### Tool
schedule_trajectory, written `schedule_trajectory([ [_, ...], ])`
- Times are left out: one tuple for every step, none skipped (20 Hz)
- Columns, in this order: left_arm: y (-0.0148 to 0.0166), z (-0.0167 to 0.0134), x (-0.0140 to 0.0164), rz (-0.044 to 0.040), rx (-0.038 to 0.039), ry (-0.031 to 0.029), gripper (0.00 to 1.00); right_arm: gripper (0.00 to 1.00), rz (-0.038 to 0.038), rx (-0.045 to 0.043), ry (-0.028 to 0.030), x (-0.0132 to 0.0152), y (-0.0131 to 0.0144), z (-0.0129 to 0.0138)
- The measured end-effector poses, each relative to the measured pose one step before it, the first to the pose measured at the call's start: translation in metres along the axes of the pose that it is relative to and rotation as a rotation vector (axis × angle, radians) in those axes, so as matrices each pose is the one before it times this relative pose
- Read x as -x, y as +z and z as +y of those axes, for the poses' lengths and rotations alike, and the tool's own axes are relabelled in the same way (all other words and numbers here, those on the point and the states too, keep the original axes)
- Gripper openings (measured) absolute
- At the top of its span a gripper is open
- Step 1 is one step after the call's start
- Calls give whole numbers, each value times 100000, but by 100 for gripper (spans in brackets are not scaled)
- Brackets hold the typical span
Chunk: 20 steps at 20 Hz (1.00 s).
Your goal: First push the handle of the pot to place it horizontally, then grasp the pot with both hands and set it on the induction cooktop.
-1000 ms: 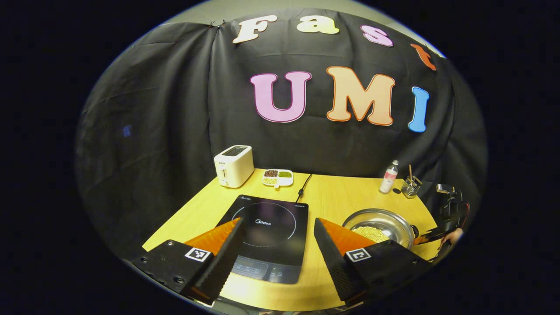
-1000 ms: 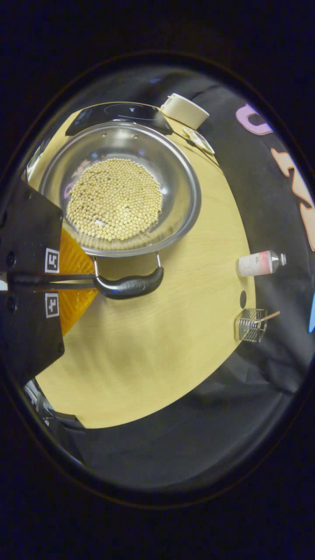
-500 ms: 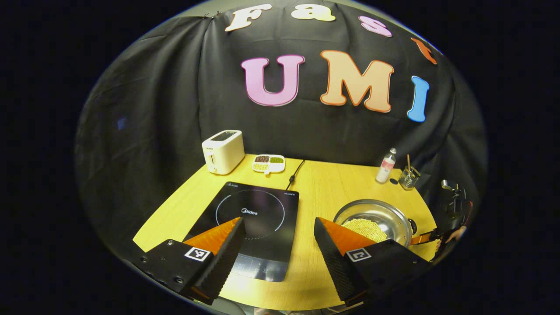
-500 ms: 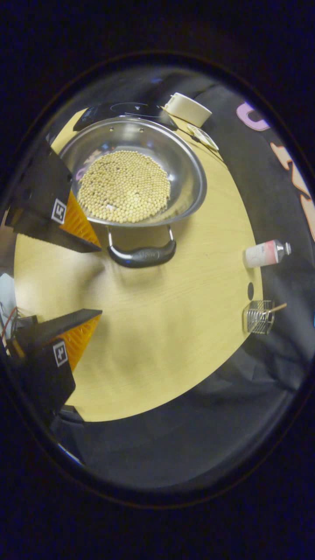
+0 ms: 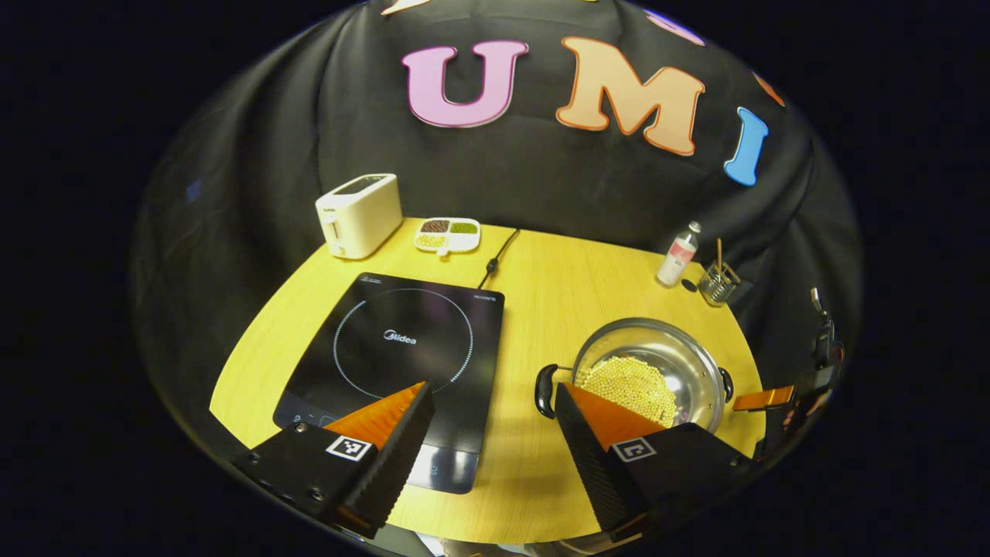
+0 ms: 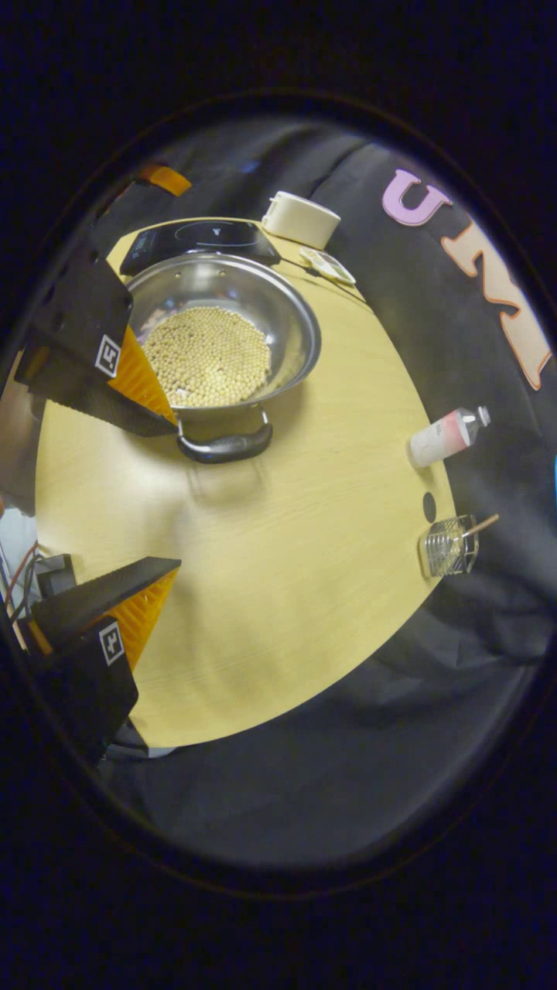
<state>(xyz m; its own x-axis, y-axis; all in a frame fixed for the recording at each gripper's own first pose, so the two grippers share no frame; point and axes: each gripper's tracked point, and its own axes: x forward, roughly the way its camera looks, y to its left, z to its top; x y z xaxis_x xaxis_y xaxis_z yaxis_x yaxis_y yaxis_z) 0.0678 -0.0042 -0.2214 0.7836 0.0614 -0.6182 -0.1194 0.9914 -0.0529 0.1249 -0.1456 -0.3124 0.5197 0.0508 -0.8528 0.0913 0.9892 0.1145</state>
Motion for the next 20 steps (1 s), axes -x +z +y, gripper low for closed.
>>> schedule_trajectory([
  [-305, -530, -690, 3360, 321, -2569, 96, 94, 270, -169, 2432, 112, 518, 635],
  [-271, -422, -706, 3411, 901, -2597, 95, 94, 366, -102, 2361, 97, 590, 557],
  [-243, -404, -680, 3457, 1412, -2746, 95, 94, 307, 10, 2392, -126, 376, 514],
  [-236, -477, -851, 2894, 1508, -2737, 95, 94, 904, -52, 1644, -191, 357, 375],
  [96, -343, -840, 2298, 1296, -2206, 95, 94, 846, 527, 791, -326, 312, 104],
  [-189, -167, -774, 2376, 638, -1867, 95, 94, 519, 968, 429, -367, 368, 83],
  [-180, -160, -802, 2617, 872, -1670, 95, 93, 700, 1155, 184, -467, 186, 23],
  [-263, -193, -896, 2696, 1269, -1828, 95, 90, 1107, 506, 411, -463, 127, 45],
  [-206, -250, -689, 3183, 822, -1905, 95, 90, 1716, -57, 480, -446, -153, 119],
  [-337, -287, -662, 2500, 685, -1616, 94, 90, 837, 187, 575, -423, 125, 80],
  [-94, -223, -596, 2107, 189, -1554, 95, 90, 420, 49, 162, -364, 101, 45],
  [-25, -132, -667, 1952, -43, -950, 95, 90, 566, -135, 695, -392, 188, 246],
  [-77, 97, -566, 2044, -319, -118, 95, 91, 681, -109, 1214, -436, 70, 388],
  [-119, 361, -664, 2591, -486, -196, 95, 91, 860, 38, 798, -402, 67, 233],
  [22, 135, -586, 1697, 176, 18, 95, 91, 799, 246, 692, -416, -52, 253],
  [-160, -57, -611, 2499, -151, -526, 95, 91, 1115, 260, 303, -369, -2, 186],
  [-67, 134, -484, 1908, 322, 28, 95, 91, 857, 194, 331, -365, -53, 188],
  [-52, -13, -395, 1635, 153, -394, 95, 91, 663, 222, 226, -338, 68, 181],
  [57, -10, -462, 1118, 348, -738, 95, 91, 660, 366, 400, -273, -103, 160],
  [11, -84, -457, 1217, 795, -901, 95, 91, 661, -30, 357, -302, -16, 194],
])
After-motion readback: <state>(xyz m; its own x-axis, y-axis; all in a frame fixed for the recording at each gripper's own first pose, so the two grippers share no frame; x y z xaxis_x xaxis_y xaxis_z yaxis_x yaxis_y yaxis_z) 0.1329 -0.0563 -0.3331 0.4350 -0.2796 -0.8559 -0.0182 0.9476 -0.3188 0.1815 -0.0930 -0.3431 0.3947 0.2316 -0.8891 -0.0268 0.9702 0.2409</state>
